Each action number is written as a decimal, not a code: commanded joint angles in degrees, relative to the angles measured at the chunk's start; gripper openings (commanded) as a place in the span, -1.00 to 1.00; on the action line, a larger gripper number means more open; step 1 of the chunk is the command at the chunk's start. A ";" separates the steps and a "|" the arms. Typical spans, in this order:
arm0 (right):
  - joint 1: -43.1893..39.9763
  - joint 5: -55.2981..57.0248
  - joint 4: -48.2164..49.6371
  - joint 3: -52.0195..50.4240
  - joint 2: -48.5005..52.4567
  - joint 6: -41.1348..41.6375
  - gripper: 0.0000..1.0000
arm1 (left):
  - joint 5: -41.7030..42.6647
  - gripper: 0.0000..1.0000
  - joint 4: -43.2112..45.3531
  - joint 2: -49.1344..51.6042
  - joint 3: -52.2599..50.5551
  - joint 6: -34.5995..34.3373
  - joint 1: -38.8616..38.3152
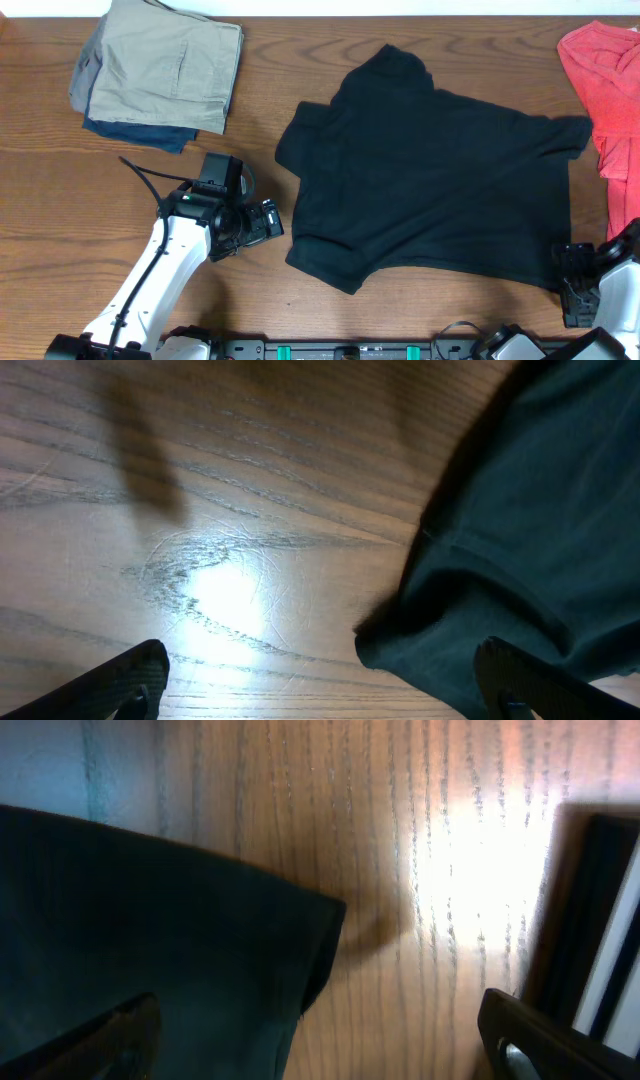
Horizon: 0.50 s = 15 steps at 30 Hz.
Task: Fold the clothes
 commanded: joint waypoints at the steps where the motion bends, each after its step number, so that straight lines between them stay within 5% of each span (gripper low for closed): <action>1: -0.42 0.66 1.88 -1.64 1.66 1.05 0.98 | 0.24 0.96 -0.07 0.24 -0.39 0.50 -0.09; 15: -0.42 0.63 6.82 -1.88 14.60 1.07 0.93 | 0.13 0.96 -0.07 0.24 -0.39 0.55 -0.09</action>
